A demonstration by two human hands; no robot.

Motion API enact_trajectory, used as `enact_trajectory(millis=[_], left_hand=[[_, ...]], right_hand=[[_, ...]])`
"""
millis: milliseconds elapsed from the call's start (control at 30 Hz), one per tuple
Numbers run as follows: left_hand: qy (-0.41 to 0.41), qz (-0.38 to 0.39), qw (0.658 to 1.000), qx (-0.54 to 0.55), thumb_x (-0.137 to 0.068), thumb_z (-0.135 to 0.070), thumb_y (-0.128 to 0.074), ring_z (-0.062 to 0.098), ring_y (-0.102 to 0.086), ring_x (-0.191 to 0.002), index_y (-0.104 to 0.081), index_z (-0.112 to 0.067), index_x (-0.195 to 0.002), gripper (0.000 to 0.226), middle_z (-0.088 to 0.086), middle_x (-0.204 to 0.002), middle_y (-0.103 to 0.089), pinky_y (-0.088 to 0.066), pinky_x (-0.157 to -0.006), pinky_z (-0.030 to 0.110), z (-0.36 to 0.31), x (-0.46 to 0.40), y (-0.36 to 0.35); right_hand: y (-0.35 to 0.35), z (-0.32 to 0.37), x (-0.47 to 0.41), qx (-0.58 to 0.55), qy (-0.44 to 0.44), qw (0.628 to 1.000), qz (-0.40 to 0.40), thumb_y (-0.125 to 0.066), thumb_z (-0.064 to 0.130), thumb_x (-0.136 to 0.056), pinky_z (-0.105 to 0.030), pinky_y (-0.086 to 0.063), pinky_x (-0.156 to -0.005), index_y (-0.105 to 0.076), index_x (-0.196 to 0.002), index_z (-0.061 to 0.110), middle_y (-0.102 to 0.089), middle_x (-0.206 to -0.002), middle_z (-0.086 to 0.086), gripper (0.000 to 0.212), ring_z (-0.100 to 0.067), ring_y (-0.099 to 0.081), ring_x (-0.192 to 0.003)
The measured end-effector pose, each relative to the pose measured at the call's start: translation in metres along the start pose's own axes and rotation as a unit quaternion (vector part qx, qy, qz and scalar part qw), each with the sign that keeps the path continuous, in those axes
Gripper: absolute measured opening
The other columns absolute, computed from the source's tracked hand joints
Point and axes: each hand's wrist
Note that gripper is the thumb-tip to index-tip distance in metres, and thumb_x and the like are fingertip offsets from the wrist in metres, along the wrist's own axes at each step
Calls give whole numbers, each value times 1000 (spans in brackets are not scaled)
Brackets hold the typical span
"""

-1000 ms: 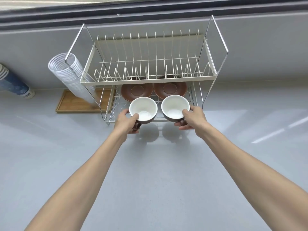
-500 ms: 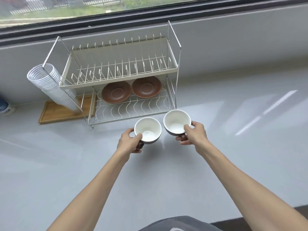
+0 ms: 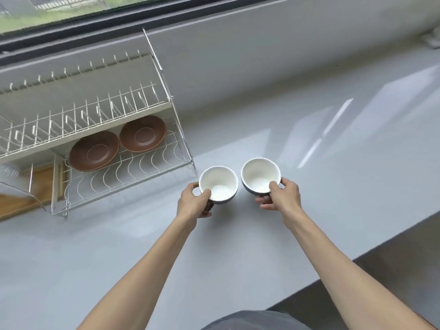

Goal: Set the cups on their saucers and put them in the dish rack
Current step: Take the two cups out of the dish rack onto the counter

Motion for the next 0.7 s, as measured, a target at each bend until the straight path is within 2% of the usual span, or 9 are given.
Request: enact_trajectory(millis=[100,167,300,367,467,700], left_hand=[[-1,14,1000,6,-85,-18,-60,32,-71,-84,-55,-25,-124,40,22,-115,-68,-65,-69,44,-13,-2,-33],[-3,20,1000,6,-85,-19,-60,31,-71,-90,-55,-25,-123,39,18,-118,-66,-65,-66,41,-22,-5,-54],[2,26,1000,9,-85,-20,-59,29,-69,-86,-51,-29,-120,37,19,-125,-66,-65,-76,47,-39,-13,-92],[5,25,1000,13,-85,-20,-59,28,-68,-80,-51,-28,-125,41,20,-125,-67,-65,-78,47,-45,-18,-109],[7,16,1000,5,-87,-22,-59,29,-70,-86,-51,-27,-133,47,18,-123,-68,-65,-77,44,-52,-24,-129],[18,10,1000,5,-88,-22,-59,27,-67,-81,-51,-28,-135,49,16,-114,-71,-64,-77,43,-64,-34,-155]], right_hand=[[20,1,-14,-22,-6,999,-31,-42,10,-88,-28,-58,-47,-58,-126,8,-74,-79,-19,42,-23,-76,-60],[33,3,-22,-37,-9,998,-49,-42,9,-87,-28,-58,-47,-58,-127,8,-74,-83,-19,43,-24,-77,-61],[55,9,-39,-61,-14,995,-84,-41,8,-87,-29,-58,-47,-57,-129,10,-74,-76,-12,45,-24,-77,-61],[64,11,-46,-75,-17,992,-101,-41,8,-88,-28,-58,-47,-56,-129,10,-74,-78,-12,44,-23,-77,-61],[74,12,-56,-96,-25,988,-118,-41,9,-90,-27,-57,-47,-57,-128,12,-73,-83,-13,41,-22,-76,-61],[87,14,-73,-111,-30,984,-138,-41,9,-91,-28,-57,-48,-56,-126,14,-74,-89,-17,39,-23,-77,-62]])
Point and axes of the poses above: each hand's wrist, its own x-axis away from the middle knuckle, its own y-axis out of the back of the hand, z = x × y
